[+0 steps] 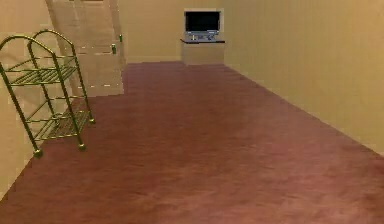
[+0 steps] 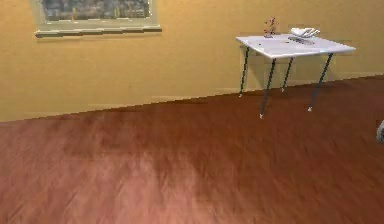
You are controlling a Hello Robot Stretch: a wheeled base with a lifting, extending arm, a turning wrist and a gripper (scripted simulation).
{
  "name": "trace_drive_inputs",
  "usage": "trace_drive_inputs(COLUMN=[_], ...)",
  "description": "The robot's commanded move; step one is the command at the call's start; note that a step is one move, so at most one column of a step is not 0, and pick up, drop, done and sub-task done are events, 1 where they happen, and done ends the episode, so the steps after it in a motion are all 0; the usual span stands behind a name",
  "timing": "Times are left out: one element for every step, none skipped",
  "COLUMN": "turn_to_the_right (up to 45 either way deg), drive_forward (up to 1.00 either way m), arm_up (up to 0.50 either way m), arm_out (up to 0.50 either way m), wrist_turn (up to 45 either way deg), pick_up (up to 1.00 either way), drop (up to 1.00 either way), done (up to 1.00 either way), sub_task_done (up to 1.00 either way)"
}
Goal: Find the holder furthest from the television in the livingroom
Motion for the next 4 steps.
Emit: trace_drive_inputs(turn_to_the_right=[0.0, 0.0, 0.0, 0.0], drive_forward=[1.00, 1.00, 1.00, 1.00], arm_up=[0.00, 0.00, 0.00, 0.00], arm_out=[0.00, 0.00, 0.00, 0.00], wrist_turn=[0.0, 0.0, 0.0, 0.0], pick_up=[0.00, 0.00, 0.00, 0.00], drop=[0.00, 0.00, 0.00, 0.00], done=[0.00, 0.00, 0.00, 0.00], sub_task_done=[0.00, 0.00, 0.00, 0.00])
